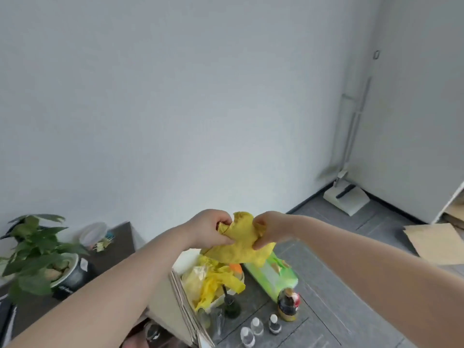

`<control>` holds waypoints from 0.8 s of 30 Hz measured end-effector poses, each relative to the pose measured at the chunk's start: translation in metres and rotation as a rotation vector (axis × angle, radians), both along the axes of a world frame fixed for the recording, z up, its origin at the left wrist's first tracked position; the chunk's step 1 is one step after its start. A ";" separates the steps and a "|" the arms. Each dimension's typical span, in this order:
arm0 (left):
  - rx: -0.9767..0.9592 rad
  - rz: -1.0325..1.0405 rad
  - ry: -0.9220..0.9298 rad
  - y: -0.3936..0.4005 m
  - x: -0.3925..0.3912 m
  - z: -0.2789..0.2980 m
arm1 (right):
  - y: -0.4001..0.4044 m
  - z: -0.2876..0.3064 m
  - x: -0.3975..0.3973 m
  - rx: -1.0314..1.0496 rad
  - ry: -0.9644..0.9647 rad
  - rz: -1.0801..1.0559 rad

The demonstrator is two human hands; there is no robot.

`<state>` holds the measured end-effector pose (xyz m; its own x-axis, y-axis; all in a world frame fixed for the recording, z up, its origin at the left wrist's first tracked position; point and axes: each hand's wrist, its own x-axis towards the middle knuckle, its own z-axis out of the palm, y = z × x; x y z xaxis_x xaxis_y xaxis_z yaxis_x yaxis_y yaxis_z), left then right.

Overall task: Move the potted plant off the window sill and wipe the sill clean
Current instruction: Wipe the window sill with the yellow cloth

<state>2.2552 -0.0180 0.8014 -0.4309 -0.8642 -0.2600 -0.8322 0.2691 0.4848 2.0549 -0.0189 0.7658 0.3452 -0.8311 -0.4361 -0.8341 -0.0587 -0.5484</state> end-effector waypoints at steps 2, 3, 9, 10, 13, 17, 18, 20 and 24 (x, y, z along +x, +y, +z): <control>-0.021 -0.056 0.021 -0.004 -0.065 0.009 | 0.010 0.009 -0.068 -0.034 0.010 -0.104; -0.034 -0.085 0.041 -0.006 -0.097 0.013 | 0.015 0.014 -0.100 -0.051 0.020 -0.152; -0.053 -0.273 0.051 -0.013 -0.265 0.025 | 0.048 0.036 -0.261 -0.104 0.026 -0.387; -0.047 -0.300 0.043 -0.016 -0.290 0.024 | 0.055 0.036 -0.283 -0.106 0.012 -0.427; -0.038 -0.381 0.035 -0.023 -0.362 0.016 | 0.078 0.029 -0.341 -0.100 -0.037 -0.553; 0.013 -0.526 0.024 -0.030 -0.456 -0.005 | 0.100 0.009 -0.416 -0.051 -0.062 -0.705; 0.030 -0.575 0.016 -0.033 -0.481 -0.012 | 0.105 0.004 -0.436 -0.032 -0.062 -0.736; 0.082 -0.675 0.015 -0.037 -0.532 -0.026 | 0.113 -0.003 -0.476 0.011 -0.061 -0.803; 0.206 -0.834 0.050 -0.042 -0.642 -0.041 | 0.132 -0.008 -0.558 0.053 -0.107 -1.014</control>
<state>1.6131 -0.0600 0.7606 -0.9193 -0.1979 -0.3402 -0.3778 0.6860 0.6218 1.4969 0.1135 0.7574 -0.4714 -0.7339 -0.4890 -0.4240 0.6749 -0.6040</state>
